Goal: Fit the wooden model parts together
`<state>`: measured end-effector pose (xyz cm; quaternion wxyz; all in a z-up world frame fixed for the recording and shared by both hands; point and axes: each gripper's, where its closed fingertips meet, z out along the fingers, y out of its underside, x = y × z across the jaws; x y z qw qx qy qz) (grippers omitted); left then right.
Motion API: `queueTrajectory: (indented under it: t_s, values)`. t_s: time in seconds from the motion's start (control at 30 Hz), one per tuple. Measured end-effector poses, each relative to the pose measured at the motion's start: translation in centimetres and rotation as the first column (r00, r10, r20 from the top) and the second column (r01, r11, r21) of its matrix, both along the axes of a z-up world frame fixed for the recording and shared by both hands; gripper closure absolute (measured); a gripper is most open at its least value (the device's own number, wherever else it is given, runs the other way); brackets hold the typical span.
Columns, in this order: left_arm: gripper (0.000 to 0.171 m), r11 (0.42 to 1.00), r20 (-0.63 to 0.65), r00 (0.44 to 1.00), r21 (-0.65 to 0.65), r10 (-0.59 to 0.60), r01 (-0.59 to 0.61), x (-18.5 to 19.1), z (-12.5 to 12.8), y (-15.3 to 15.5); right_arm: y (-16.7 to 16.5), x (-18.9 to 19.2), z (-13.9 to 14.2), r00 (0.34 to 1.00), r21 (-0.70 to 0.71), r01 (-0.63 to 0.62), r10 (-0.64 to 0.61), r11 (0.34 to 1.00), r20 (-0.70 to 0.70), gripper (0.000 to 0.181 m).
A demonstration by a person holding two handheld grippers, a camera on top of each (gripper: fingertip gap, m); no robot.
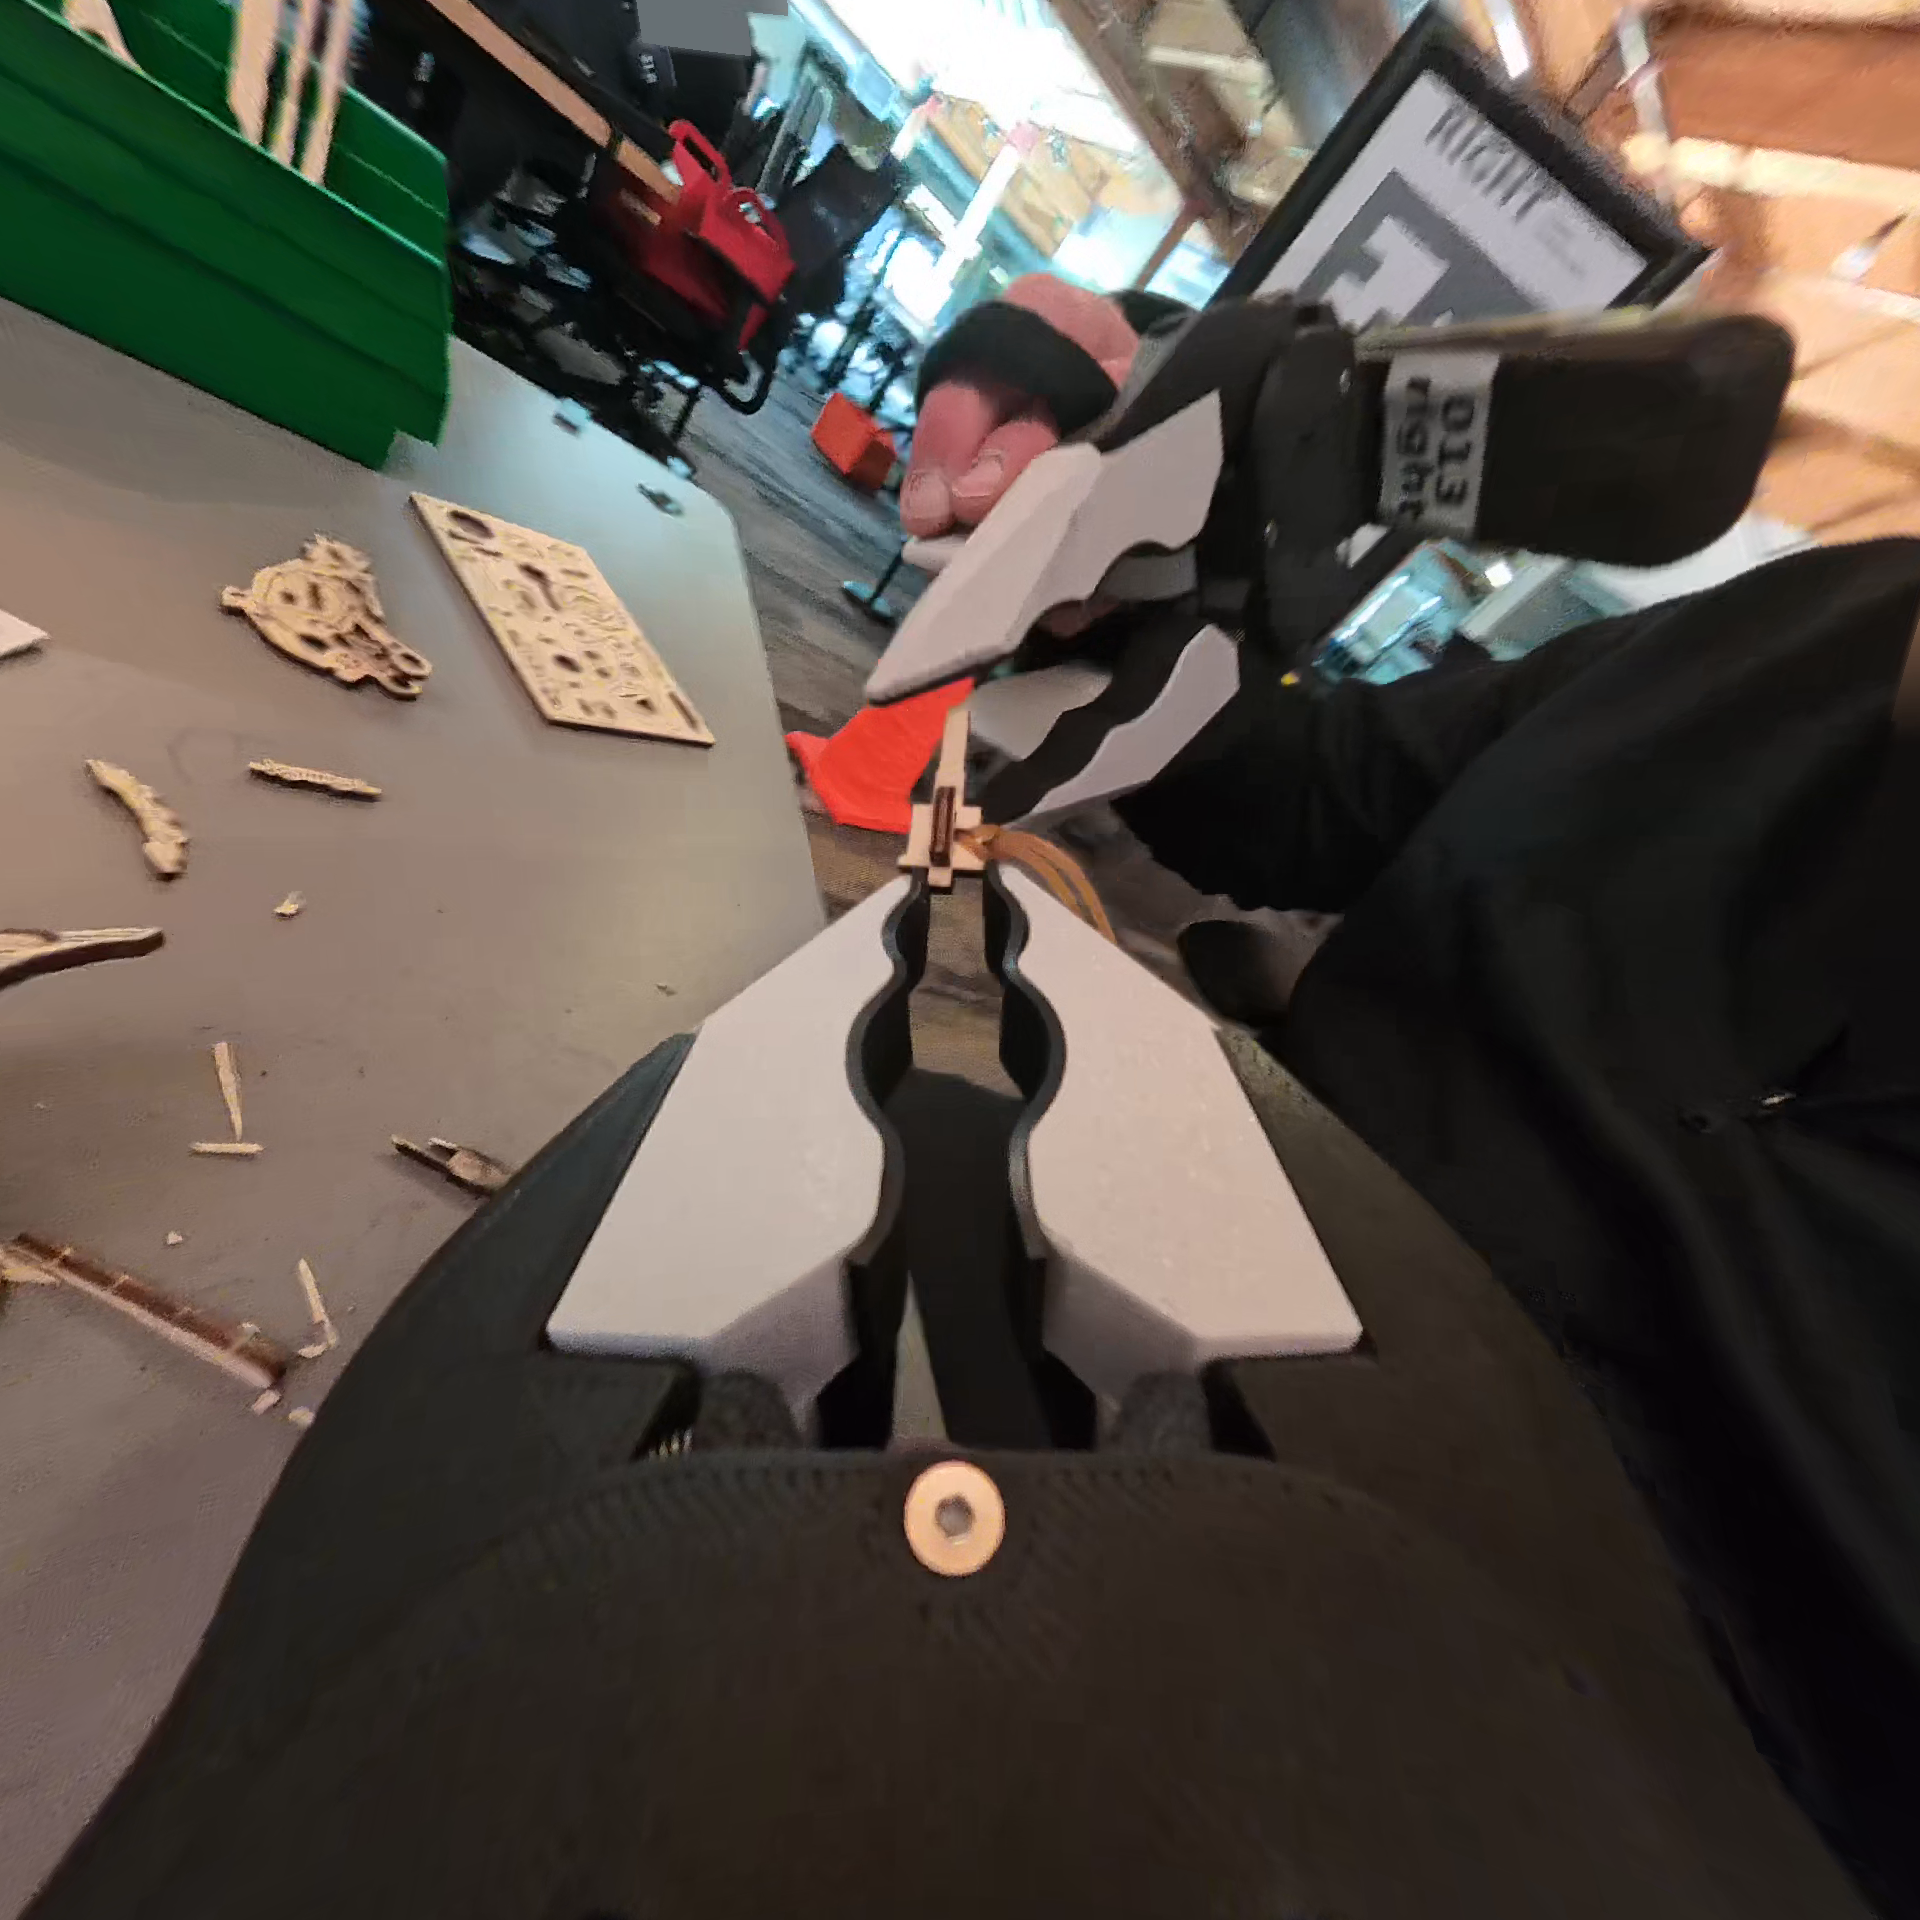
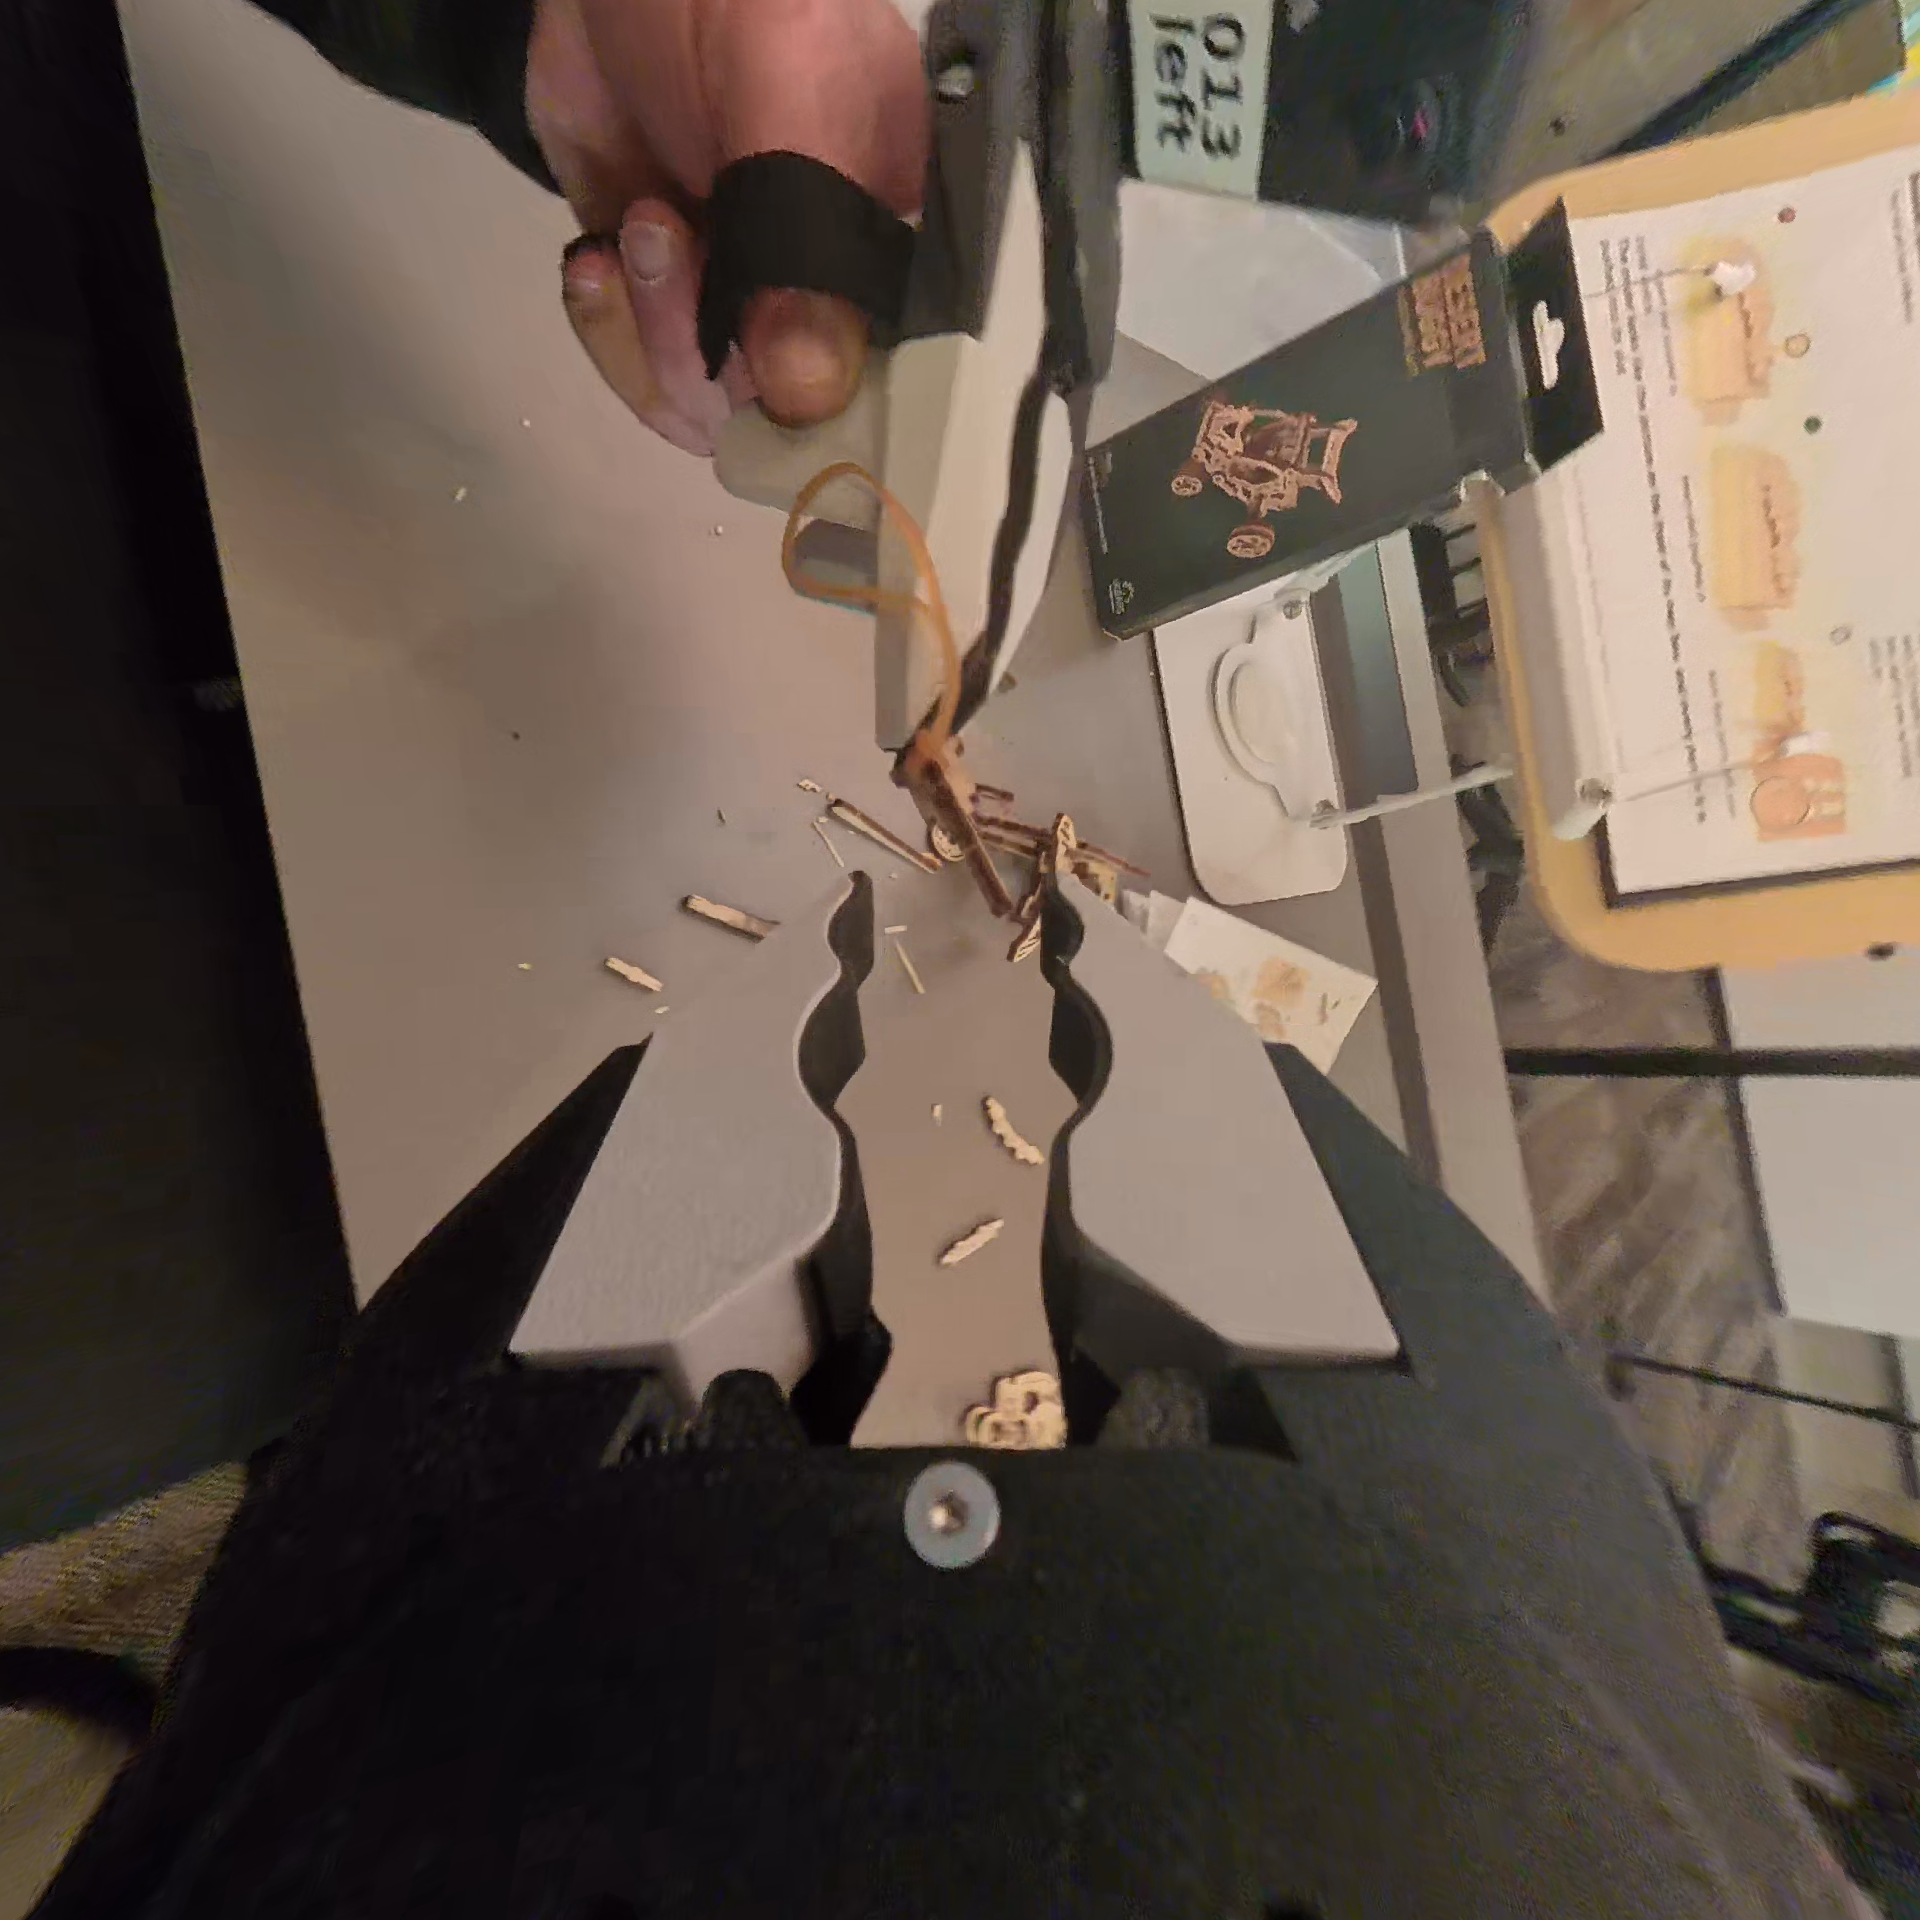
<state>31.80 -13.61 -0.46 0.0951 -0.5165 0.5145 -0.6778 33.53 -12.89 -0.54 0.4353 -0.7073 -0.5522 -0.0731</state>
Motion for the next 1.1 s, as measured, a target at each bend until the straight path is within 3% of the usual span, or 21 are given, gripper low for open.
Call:
queueTrajectory:
  t_s: [0.1, 0.27, 0.47, 0.6, 0.93, 1.03, 1.1]
  values:
    - [0.164, 0.993, 0.030, 0.998, 0.104, 0.054, -0.057, 0.0, -0.2, -0.6, -1.0, 0.6, 0.0, 0.982, -0.054, 0.052, -0.061, 0.997, -0.181, 0.152]
    - [0.163, 0.970, 0.113, 0.990, 0.218, 0.084, -0.108, 0.5, -0.2, -2.6, -2.7, 0.7, -0.5, 0.873, -0.171, 0.058, -0.133, 0.984, -0.469, 0.155]
    - [0.163, 0.967, 0.206, 0.976, 0.226, 0.071, -0.118, 1.6, 0.2, -3.9, -3.4, 0.7, -0.8, 0.756, -0.230, -0.001, -0.150, 0.973, -0.637, 0.163]
    - [0.163, 0.958, 0.193, 0.979, 0.261, 0.069, -0.119, 2.8, -0.5, -3.9, -3.5, 1.0, -0.6, 0.669, -0.246, -0.050, -0.151, 0.968, -0.728, 0.181]
    - [0.164, 0.954, 0.208, 0.975, 0.267, 0.080, -0.135, 4.9, -1.0, -3.3, -2.7, 3.8, -1.2, 0.586, -0.258, -0.027, -0.194, 0.966, -0.787, 0.181]
    - [0.164, 0.959, 0.214, 0.974, 0.250, 0.079, -0.133, 5.3, -1.1, -2.9, -2.4, 5.1, -1.5, 0.530, -0.303, -0.026, -0.244, 0.953, -0.812, 0.157]
    - [0.164, 0.966, 0.217, 0.973, 0.229, 0.073, -0.123, 5.6, -1.1, -2.9, -2.5, 5.1, -1.4, 0.502, -0.305, -0.055, -0.238, 0.951, -0.831, 0.158]
